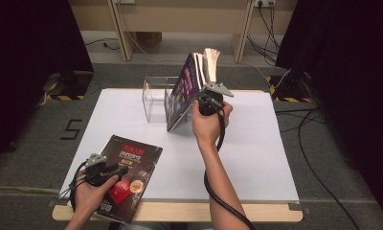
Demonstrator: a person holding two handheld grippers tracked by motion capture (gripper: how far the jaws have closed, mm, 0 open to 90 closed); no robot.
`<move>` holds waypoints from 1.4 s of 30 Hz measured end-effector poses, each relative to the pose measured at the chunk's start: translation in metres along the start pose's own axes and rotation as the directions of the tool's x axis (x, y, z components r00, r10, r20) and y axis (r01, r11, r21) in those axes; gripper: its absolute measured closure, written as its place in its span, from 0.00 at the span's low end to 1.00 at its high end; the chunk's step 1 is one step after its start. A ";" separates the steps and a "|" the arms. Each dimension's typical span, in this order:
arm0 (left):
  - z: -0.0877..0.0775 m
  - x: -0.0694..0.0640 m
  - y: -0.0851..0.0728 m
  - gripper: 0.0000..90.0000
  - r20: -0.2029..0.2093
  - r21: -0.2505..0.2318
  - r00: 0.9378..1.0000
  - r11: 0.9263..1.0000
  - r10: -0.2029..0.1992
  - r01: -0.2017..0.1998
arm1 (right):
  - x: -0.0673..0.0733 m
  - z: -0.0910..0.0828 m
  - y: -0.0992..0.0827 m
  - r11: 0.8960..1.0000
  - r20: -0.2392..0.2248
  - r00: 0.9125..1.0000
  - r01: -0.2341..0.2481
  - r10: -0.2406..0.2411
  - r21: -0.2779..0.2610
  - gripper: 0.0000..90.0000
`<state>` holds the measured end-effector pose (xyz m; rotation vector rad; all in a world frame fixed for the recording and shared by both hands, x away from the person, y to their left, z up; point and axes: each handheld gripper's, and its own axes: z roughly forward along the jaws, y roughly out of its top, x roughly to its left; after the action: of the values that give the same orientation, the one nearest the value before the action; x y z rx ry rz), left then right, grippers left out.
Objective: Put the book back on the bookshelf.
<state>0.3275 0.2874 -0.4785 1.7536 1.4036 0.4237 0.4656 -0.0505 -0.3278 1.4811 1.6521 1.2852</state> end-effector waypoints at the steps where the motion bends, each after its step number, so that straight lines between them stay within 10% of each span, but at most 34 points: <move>1: 0.000 0.000 0.000 0.56 0.000 0.000 1.000 1.000 -0.001 0.001 | 0.000 0.000 0.000 1.000 -0.003 1.000 -0.001 0.001 -0.001 0.98; 16: 0.000 0.000 0.000 0.56 0.004 0.000 1.000 1.000 0.005 -0.005 | 0.001 0.009 0.011 1.000 0.007 1.000 -0.015 0.015 0.008 0.98; 42: -0.001 0.002 0.001 0.56 0.001 -0.010 1.000 1.000 -0.004 0.004 | -0.005 0.014 -0.016 0.997 -0.074 0.995 -0.073 0.073 0.004 0.63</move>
<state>0.3281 0.2897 -0.4780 1.7424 1.4018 0.4273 0.4725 -0.0506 -0.3484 1.5241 1.6598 1.3938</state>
